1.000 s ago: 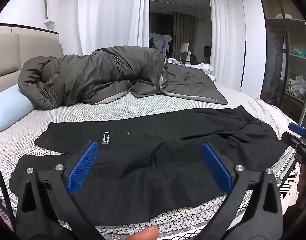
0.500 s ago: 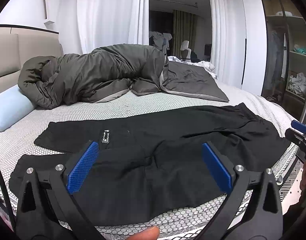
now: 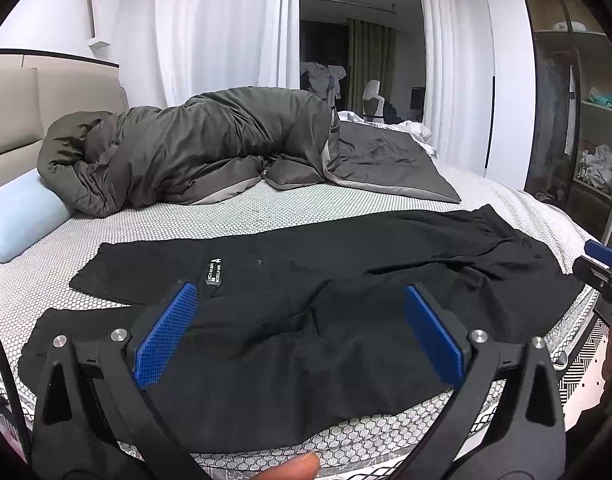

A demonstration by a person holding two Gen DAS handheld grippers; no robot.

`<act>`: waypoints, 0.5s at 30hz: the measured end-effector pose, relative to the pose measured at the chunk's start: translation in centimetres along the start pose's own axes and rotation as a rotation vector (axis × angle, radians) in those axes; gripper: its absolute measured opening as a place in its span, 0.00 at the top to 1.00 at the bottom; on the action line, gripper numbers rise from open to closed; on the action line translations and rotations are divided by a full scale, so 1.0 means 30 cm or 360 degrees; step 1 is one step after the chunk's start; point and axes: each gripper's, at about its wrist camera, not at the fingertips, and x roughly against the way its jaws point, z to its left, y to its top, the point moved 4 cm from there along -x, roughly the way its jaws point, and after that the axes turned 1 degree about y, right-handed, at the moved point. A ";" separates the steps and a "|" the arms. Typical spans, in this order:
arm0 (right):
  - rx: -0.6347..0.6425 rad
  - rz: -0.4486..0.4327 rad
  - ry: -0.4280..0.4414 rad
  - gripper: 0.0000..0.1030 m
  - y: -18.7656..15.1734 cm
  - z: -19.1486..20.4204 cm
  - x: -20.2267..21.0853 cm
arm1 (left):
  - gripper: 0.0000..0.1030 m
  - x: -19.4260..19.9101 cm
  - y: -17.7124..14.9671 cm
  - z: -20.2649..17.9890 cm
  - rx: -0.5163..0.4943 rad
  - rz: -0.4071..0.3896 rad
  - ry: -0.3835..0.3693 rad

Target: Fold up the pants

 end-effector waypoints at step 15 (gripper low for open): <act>0.0000 0.0010 0.0001 0.00 0.000 -0.004 0.000 | 0.01 0.003 0.000 0.009 0.0001 0.0000 0.0000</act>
